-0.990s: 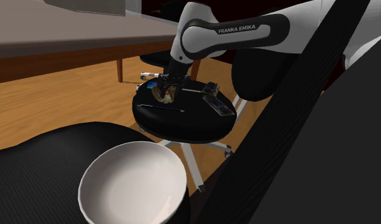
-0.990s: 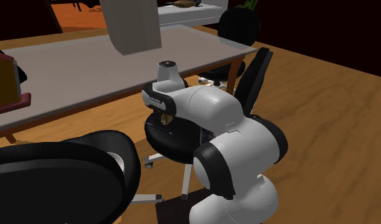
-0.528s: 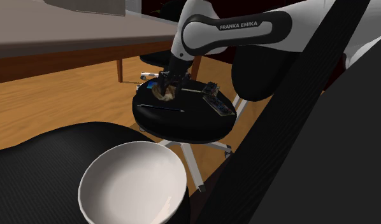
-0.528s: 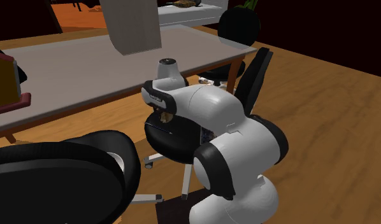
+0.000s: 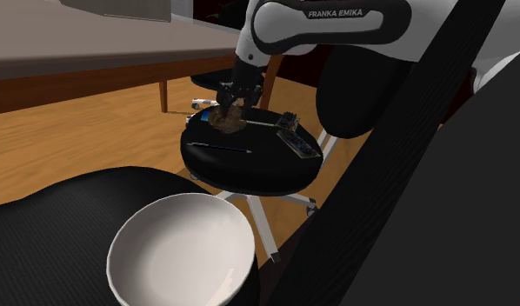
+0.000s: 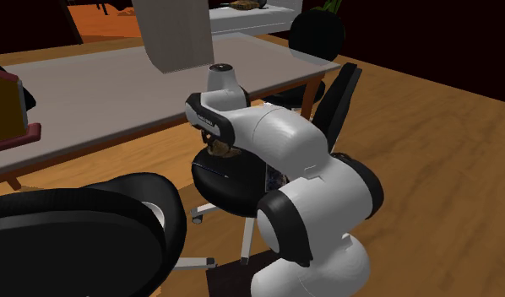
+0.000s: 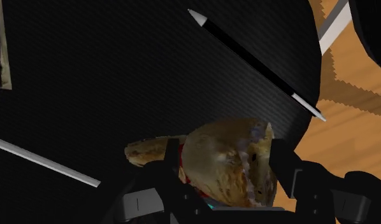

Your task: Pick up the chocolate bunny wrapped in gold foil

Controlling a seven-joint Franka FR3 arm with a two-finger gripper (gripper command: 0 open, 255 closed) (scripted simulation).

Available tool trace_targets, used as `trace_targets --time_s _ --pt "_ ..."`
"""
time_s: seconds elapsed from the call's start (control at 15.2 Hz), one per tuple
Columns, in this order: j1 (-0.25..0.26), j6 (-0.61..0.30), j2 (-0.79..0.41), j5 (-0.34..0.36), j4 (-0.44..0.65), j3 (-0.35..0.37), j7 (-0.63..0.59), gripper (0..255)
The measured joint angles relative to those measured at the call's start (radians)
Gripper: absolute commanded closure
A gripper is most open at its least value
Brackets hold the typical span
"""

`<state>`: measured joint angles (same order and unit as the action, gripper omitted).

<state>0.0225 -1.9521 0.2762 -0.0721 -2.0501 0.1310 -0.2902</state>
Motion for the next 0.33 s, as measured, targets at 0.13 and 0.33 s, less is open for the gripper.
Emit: trace_targets --time_s 0.13,0.33 --pt "-0.001 0.028 -0.002 0.001 0.030 -0.001 -0.001 255" --pt "-0.001 0.063 -0.006 0.002 0.069 -0.001 -0.004 255"
